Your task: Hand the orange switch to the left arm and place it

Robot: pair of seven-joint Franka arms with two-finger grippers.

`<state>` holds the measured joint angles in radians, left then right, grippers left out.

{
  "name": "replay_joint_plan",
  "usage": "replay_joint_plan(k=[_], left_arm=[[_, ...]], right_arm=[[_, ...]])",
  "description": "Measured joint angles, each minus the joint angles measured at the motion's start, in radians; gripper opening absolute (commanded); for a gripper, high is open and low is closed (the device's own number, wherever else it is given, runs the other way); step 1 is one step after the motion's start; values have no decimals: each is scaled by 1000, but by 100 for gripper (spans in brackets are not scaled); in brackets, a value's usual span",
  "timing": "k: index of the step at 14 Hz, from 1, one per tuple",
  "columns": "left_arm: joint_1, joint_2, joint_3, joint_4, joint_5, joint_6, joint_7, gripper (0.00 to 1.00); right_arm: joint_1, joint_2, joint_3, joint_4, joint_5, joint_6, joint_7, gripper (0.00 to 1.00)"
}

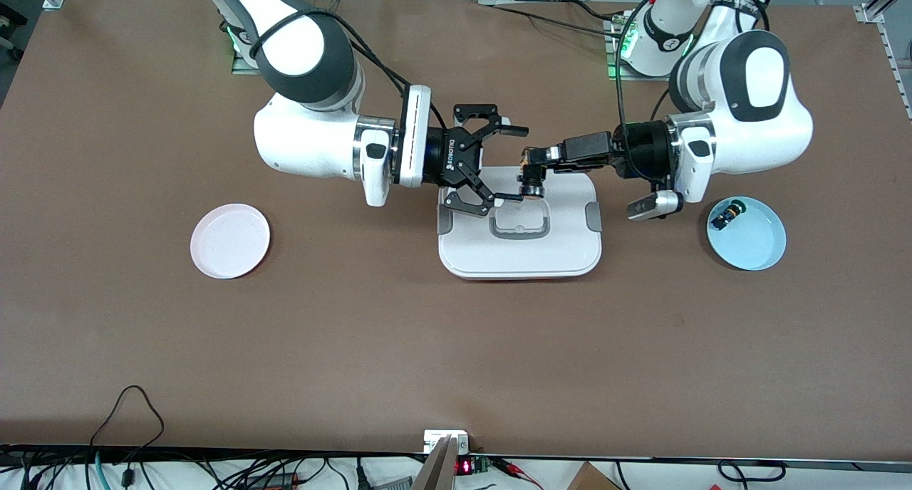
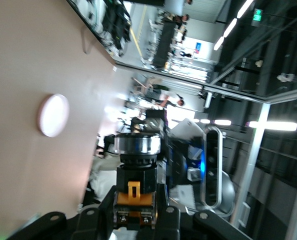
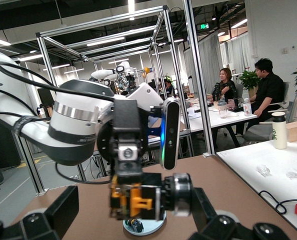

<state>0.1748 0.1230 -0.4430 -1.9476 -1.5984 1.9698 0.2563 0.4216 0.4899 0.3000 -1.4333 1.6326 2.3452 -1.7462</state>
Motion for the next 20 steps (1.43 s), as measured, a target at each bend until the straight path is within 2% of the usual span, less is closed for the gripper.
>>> replay_joint_plan(k=[3, 6, 9, 11, 13, 16, 18, 20], left_arm=[[15, 1, 121, -5, 234, -105, -1, 0], [28, 4, 218, -13, 600, -171, -1, 0], [30, 19, 261, -23, 987, -173, -2, 0], [31, 44, 297, -23, 1183, -169, -1, 0], [33, 74, 324, -23, 1400, -136, 0, 0], [57, 138, 345, -23, 1628, -56, -3, 0], [89, 195, 364, -23, 1735, 27, -4, 0], [113, 258, 391, -15, 1789, 109, -5, 0]], right_arm=[[-3, -7, -18, -8, 1, 1, 22, 100], [-67, -54, -43, -87, -13, -55, 144, 100], [-175, -106, -48, -175, -101, -144, 223, 100], [-259, -130, -52, -230, -156, -249, 256, 100], [-349, -154, -54, -265, -251, -364, 355, 100], [-451, -188, -56, -278, -402, -516, 613, 100], [-471, -204, -64, -284, -463, -539, 856, 100], [-472, -212, -68, -284, -567, -538, 1124, 100]])
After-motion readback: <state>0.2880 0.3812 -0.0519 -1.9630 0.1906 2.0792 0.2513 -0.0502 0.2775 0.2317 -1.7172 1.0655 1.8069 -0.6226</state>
